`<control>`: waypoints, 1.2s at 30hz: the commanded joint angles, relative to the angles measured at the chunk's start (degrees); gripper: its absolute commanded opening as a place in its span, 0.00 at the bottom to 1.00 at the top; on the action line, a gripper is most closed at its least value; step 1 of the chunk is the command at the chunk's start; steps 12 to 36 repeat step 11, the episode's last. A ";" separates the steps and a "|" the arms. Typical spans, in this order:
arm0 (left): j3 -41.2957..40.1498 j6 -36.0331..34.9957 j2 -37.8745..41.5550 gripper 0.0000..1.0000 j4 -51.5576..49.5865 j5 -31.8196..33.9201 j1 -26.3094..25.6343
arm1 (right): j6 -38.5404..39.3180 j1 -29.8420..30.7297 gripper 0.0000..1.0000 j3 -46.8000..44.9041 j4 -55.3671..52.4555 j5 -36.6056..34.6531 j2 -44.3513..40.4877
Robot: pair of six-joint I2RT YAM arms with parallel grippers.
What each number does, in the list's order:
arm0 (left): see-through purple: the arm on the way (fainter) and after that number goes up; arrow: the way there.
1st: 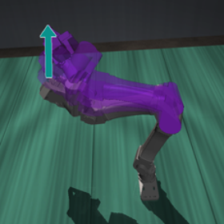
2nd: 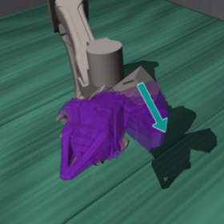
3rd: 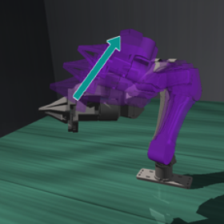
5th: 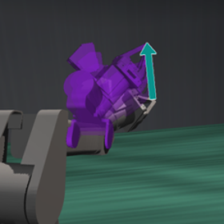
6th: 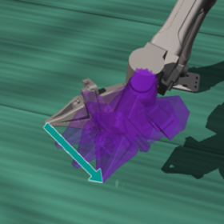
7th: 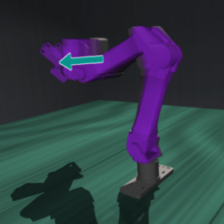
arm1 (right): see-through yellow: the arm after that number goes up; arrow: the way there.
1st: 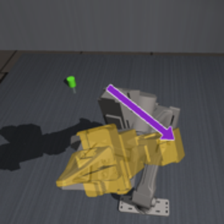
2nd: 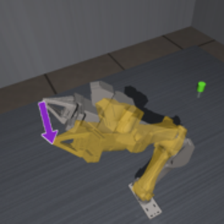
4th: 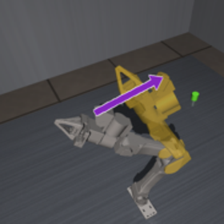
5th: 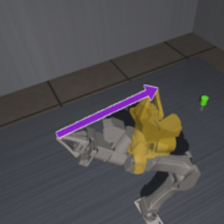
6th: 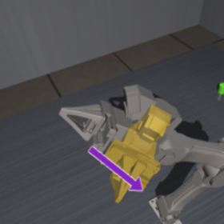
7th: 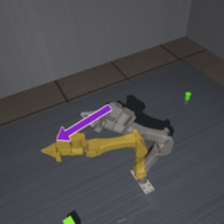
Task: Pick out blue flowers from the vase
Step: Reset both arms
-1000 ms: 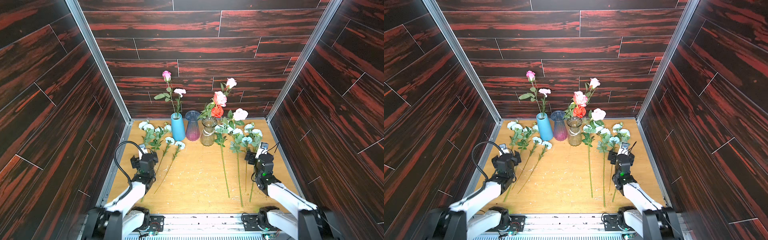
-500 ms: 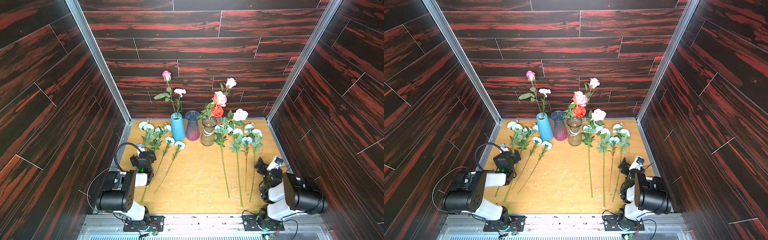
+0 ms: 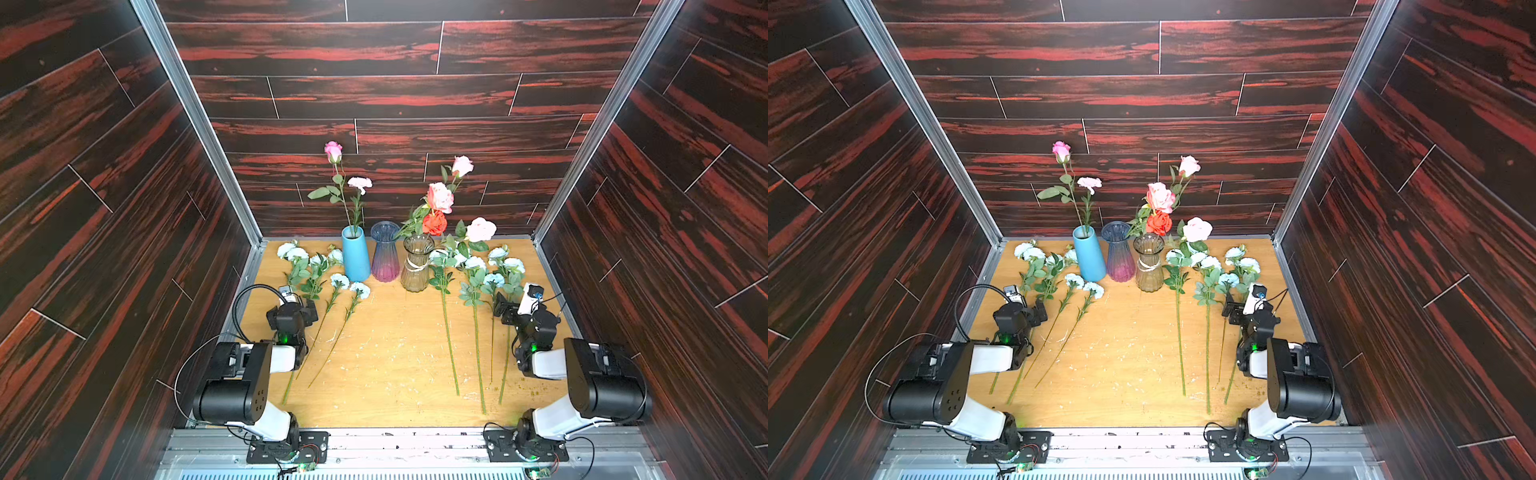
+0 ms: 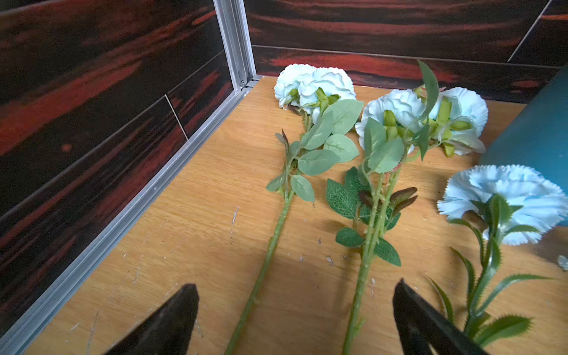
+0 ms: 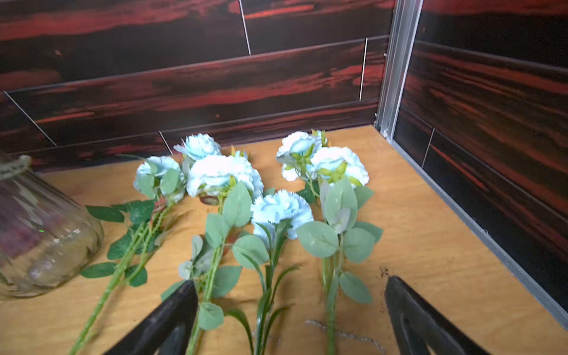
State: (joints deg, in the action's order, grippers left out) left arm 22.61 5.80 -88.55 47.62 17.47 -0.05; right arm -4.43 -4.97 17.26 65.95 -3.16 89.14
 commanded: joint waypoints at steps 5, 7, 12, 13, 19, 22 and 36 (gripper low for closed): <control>1.25 -0.53 0.32 1.00 0.04 -0.38 0.01 | 0.91 0.16 0.97 0.80 -1.39 0.95 0.40; 1.30 -0.60 0.31 1.00 -0.07 -0.66 0.03 | 1.05 0.22 0.97 0.93 -1.74 1.38 0.42; 1.04 -0.86 0.50 1.00 0.22 -1.00 -0.02 | 1.13 0.22 0.97 0.44 -1.00 1.37 0.18; 1.04 -0.86 0.50 1.00 0.22 -1.00 -0.02 | 1.13 0.22 0.97 0.44 -1.00 1.37 0.18; 1.04 -0.86 0.50 1.00 0.22 -1.00 -0.02 | 1.13 0.22 0.97 0.44 -1.00 1.37 0.18; 1.04 -0.86 0.50 1.00 0.22 -1.00 -0.02 | 1.13 0.22 0.97 0.44 -1.00 1.37 0.18; 1.04 -0.86 0.50 1.00 0.22 -1.00 -0.02 | 1.13 0.22 0.97 0.44 -1.00 1.37 0.18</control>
